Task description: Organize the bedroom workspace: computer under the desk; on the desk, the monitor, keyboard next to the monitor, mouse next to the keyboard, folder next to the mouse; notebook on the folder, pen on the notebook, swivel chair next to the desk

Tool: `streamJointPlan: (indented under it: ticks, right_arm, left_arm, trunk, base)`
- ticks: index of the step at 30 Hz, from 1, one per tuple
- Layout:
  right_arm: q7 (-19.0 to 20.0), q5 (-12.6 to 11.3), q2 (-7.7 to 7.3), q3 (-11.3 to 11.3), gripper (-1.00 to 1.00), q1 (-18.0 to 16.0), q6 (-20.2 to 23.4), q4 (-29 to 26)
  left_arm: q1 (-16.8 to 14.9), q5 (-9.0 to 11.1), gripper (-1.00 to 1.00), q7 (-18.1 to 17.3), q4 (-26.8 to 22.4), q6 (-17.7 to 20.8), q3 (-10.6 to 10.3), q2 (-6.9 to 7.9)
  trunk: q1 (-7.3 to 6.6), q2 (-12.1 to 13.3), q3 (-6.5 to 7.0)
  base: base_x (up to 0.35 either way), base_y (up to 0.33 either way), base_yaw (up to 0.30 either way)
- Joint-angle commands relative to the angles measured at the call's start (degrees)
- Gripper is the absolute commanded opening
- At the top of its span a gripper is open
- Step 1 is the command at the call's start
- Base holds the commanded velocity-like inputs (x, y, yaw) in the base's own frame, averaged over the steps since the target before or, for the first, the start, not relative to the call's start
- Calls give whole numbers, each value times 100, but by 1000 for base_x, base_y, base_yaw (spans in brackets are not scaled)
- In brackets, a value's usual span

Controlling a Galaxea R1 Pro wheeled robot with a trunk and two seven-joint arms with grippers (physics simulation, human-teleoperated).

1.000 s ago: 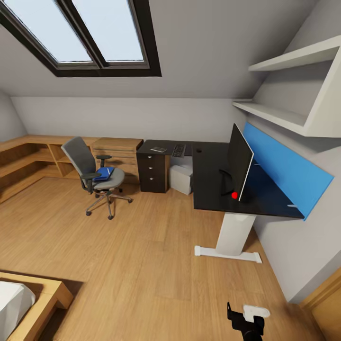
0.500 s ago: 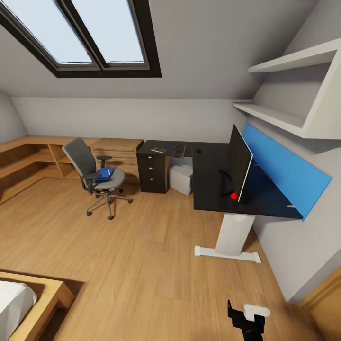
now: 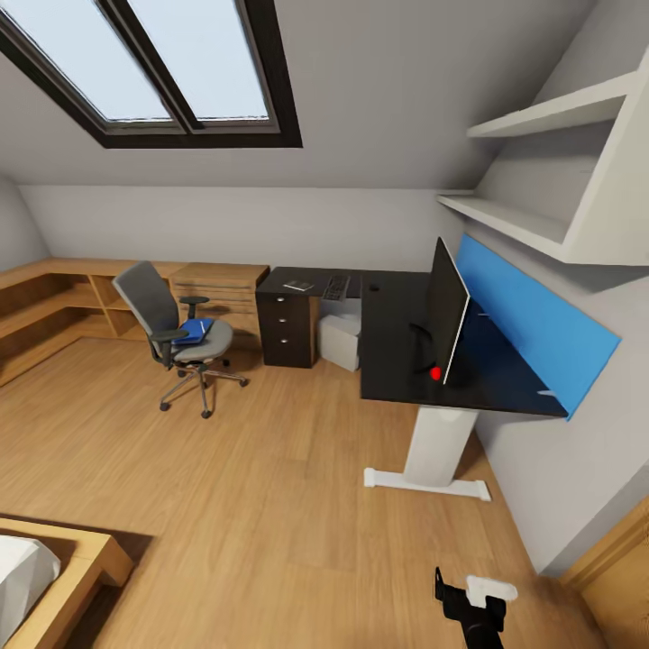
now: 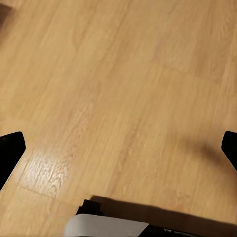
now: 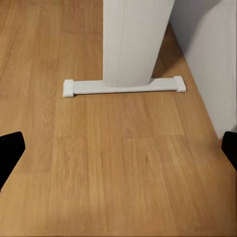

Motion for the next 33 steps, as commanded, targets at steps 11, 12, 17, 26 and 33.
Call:
streamJointPlan:
  ticks: [11,12,17,26,33]
  right_arm:
    - [-234,-439,-479,-126,100,-28,2658,-3412]
    - [-249,-445,-506,-157,100,-28,2974,-3855]
    - [-304,-421,-544,-179,100,-27,3645,-5295]
    - [-307,-388,-562,-181,100,91,3386,-6356]
    - [-398,-385,-569,-190,100,158,3361,-6778]
  left_arm:
    - [-4,49,100,32,16,-36,-52,59]
    - [-4,50,100,32,14,-36,-52,59]
    - [-4,49,100,30,16,-37,-52,60]
    - [-4,52,100,30,20,-37,-60,44]
    - [-4,52,100,26,20,-45,-50,43]
  trunk:
    - [2,-9,-10]
    - [2,-9,-10]
    - [2,-9,-10]
    - [2,-9,-10]
    - [2,-9,-10]
  base:
    - [0,-60,0]
    - [0,-4,0]
    - [121,-2,0]
    - [194,0,0]
    - [158,0,0]
